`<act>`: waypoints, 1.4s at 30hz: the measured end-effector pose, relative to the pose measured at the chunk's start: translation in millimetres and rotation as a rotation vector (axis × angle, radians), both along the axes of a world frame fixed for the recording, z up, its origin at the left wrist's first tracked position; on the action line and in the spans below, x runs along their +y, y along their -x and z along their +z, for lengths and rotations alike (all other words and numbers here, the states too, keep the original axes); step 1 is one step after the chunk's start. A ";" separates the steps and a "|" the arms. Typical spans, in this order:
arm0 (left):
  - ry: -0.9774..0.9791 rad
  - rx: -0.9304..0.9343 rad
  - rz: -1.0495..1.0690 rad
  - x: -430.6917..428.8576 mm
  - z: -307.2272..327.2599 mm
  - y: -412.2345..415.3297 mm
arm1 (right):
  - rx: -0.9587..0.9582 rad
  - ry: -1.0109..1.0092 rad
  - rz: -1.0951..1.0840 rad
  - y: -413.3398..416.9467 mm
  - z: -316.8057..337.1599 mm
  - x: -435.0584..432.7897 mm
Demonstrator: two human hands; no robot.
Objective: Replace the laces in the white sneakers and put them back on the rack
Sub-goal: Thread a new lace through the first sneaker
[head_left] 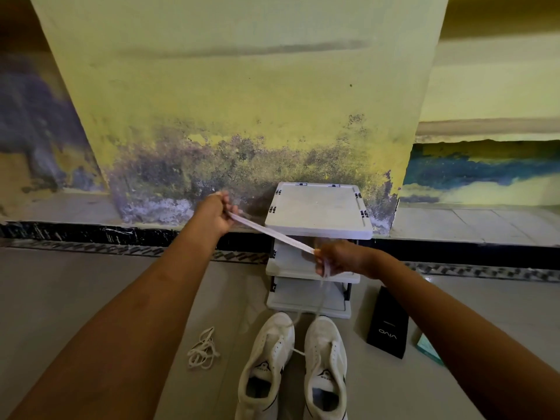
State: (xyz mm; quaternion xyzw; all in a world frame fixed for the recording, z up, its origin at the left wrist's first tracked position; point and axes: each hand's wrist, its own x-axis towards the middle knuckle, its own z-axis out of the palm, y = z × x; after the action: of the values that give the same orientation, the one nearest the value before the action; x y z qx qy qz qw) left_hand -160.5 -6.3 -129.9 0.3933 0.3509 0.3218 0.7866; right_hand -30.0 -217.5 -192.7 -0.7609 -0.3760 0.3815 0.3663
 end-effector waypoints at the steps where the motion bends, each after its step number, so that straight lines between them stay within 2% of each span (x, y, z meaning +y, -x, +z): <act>1: -0.014 0.024 0.046 7.3 -3.3 4.2 | -0.045 0.036 -0.022 -6.2 -1.8 -5.5; 4: -0.105 0.144 0.114 19.3 -13.6 14.0 | -0.100 0.026 -0.113 -13.7 4.5 -21.0; 6: -0.228 0.255 0.049 17.6 -18.1 14.4 | -0.110 -0.048 -0.142 -12.0 10.4 -21.5; 10: -0.530 0.386 -0.352 -9.2 -16.0 3.2 | 0.003 -0.233 -0.157 0.4 14.9 -1.6; 13: -0.627 0.442 -0.650 -31.7 -12.9 -9.9 | 0.031 -0.314 -0.143 14.9 19.7 10.5; 17: -0.726 0.530 -0.799 -55.4 -8.5 -20.1 | 0.006 -0.381 -0.156 23.1 24.1 17.0; 20: -0.803 0.560 -0.764 -61.8 -8.2 -23.9 | 0.019 -0.391 -0.195 19.5 21.7 18.7; 23: -0.821 0.587 -0.687 -58.8 -9.0 -27.0 | 0.087 -0.296 -0.179 10.6 14.9 15.4; 27: -0.631 0.564 -0.404 -36.1 -25.1 -29.8 | 0.318 -0.193 -0.154 -10.8 -6.6 11.7; 30: -0.415 0.585 -0.220 -12.0 -46.6 -26.3 | 0.375 -0.112 -0.190 -22.9 -22.1 6.9; 33: -0.263 0.624 -0.130 9.2 -74.0 -27.2 | 0.259 0.014 -0.209 -28.1 -36.9 -1.5; 37: -0.215 0.664 -0.060 29.5 -92.7 -26.7 | 0.067 0.152 -0.306 -33.9 -44.5 -18.1; 42: -0.278 0.685 -0.126 41.2 -86.4 -31.0 | 0.110 0.098 -0.367 -47.3 -38.9 -31.5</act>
State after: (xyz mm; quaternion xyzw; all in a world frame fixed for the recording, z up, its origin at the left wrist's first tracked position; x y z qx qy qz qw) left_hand -129.5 34.9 -216.3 0.6022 0.5215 0.1671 0.5809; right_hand 17.3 -249.0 -231.7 -0.8115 -0.1915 0.3671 0.4123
